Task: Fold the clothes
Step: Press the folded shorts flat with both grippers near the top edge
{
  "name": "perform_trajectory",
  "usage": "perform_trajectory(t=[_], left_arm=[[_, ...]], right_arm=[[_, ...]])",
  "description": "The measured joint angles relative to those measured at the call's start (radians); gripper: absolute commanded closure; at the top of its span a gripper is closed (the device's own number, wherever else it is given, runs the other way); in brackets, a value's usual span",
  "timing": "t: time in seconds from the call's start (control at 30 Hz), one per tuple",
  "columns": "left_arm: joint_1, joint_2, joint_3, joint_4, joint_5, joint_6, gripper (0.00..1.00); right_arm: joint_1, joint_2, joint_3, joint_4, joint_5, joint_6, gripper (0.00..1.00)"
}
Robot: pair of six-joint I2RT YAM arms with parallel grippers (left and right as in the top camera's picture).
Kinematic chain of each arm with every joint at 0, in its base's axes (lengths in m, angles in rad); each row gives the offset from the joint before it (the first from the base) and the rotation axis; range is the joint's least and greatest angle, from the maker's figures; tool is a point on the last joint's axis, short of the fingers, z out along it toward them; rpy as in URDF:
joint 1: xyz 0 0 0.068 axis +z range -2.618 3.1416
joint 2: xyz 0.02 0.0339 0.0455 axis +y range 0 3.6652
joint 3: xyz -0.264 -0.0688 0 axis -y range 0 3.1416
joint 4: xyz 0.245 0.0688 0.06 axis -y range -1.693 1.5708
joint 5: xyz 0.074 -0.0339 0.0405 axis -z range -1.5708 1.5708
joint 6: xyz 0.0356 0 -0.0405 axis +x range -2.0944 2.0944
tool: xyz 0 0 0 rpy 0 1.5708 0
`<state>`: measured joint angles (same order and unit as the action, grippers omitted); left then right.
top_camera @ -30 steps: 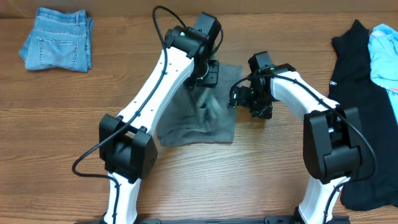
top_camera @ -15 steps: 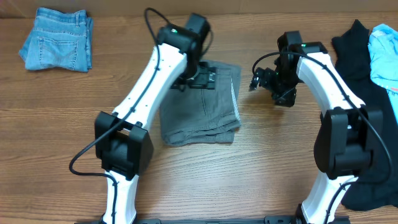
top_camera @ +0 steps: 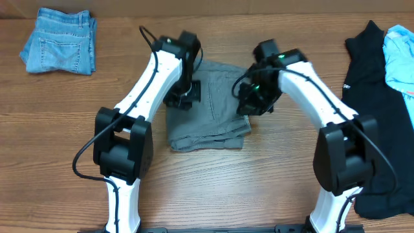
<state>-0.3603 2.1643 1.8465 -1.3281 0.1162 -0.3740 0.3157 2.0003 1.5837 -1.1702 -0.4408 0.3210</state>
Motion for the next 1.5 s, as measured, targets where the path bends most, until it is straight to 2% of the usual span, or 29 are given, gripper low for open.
perform_trajectory(t=[0.33, 0.6, 0.83, 0.97, 1.03, 1.23, 1.3, 1.5], left_arm=[[0.000, 0.000, -0.282, 0.153, 0.039, 0.000, 0.96], [0.010, -0.029, -0.349, 0.164, 0.054, -0.002, 0.96], [0.049, -0.029, -0.272, 0.029, 0.003, -0.013, 0.95], [0.053, -0.048, -0.128, 0.011, -0.021, -0.017, 0.84], [0.053, -0.070, -0.082, 0.021, -0.025, -0.020, 0.82], [0.056, -0.101, -0.021, 0.166, -0.038, -0.020, 0.93], [0.063, -0.098, -0.021, 0.205, -0.040, -0.020, 0.95], [0.096, -0.053, -0.021, 0.293, -0.047, -0.020, 0.96]], right_arm=[[0.013, 0.069, -0.144, 0.069, 0.029, 0.006, 0.96], [-0.018, 0.080, -0.190, 0.066, 0.157, 0.116, 0.96], [-0.048, 0.068, -0.184, 0.029, 0.245, 0.202, 0.96], [-0.048, 0.030, -0.118, 0.026, 0.267, 0.210, 0.96], [-0.047, -0.001, -0.061, 0.048, 0.257, 0.197, 0.96], [-0.046, -0.052, 0.020, 0.220, 0.141, 0.142, 0.95], [-0.043, -0.047, 0.020, 0.261, 0.121, 0.137, 0.91], [-0.005, 0.022, 0.020, 0.404, 0.088, 0.130, 0.91]])
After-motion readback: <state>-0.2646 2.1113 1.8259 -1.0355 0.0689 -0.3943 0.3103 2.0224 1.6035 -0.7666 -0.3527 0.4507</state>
